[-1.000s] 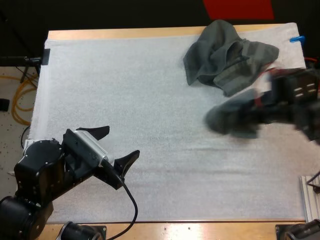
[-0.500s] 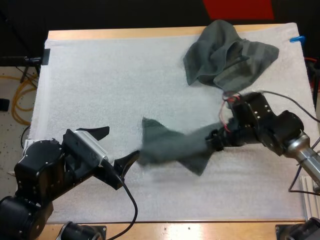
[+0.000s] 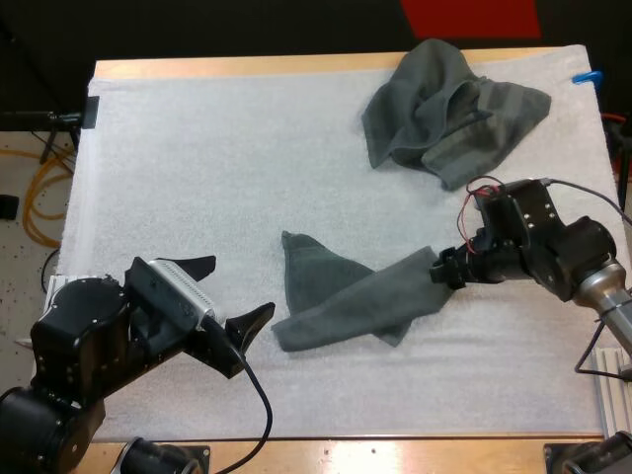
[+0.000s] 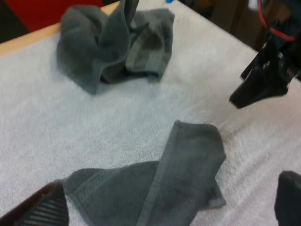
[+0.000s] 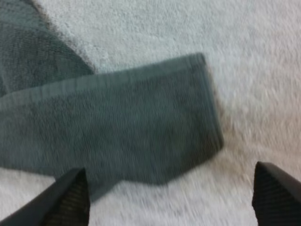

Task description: Pick towel from pile fold and stack

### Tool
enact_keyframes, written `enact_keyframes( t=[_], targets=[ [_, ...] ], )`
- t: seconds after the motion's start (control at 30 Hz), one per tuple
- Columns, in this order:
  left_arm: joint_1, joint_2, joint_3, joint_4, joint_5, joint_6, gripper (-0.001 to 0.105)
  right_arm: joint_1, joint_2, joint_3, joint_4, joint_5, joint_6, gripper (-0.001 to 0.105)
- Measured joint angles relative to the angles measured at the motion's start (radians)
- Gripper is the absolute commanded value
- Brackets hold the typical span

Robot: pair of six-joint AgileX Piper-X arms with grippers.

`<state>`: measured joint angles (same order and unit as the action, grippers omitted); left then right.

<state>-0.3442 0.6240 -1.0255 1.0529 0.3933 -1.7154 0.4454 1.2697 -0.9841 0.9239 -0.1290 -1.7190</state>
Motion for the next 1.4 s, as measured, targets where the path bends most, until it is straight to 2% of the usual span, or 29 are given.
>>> enact_keyframes(
  t=[0.13,0.3,0.5,0.7,0.73,0.8,0.9,1.03,1.13,1.27,1.4],
  targets=[
    [0.000,0.000,-0.002,0.014,0.000,0.000,0.085,-0.001,0.051,0.013,-0.137,0.000,-0.001,0.069],
    [0.000,0.000,-0.001,0.068,0.000,0.000,0.085,-0.001,0.208,0.013,-0.281,0.000,-0.001,0.069],
    [0.000,0.000,-0.001,0.123,0.000,0.000,0.085,-0.001,0.390,0.003,-0.314,0.000,-0.001,0.069],
    [0.000,0.000,-0.001,0.124,0.000,0.000,0.085,-0.001,0.483,-0.019,-0.349,0.004,-0.001,0.067],
    [0.000,0.000,-0.001,0.127,0.000,0.000,0.085,-0.001,0.488,-0.024,-0.354,0.001,-0.001,0.065],
    [0.000,0.000,-0.001,0.127,0.000,0.000,0.085,-0.001,0.495,-0.029,-0.359,0.000,-0.001,0.052],
    [0.000,0.000,-0.001,0.127,0.000,0.000,0.085,-0.003,0.506,-0.033,-0.359,0.009,-0.005,0.038],
    [0.000,0.000,-0.001,0.127,0.000,0.000,0.085,-0.005,0.527,-0.048,-0.338,0.009,-0.010,0.037],
    [0.000,0.000,-0.001,0.127,0.000,0.000,0.085,-0.005,0.530,-0.054,-0.326,0.007,-0.030,0.028],
    [0.000,0.000,-0.001,0.127,0.000,0.000,0.085,-0.005,0.530,-0.053,-0.324,-0.001,-0.054,0.000],
    [0.000,0.000,-0.001,0.125,0.000,0.000,0.085,-0.005,0.529,-0.053,-0.312,-0.019,-0.058,0.000]
  ],
)
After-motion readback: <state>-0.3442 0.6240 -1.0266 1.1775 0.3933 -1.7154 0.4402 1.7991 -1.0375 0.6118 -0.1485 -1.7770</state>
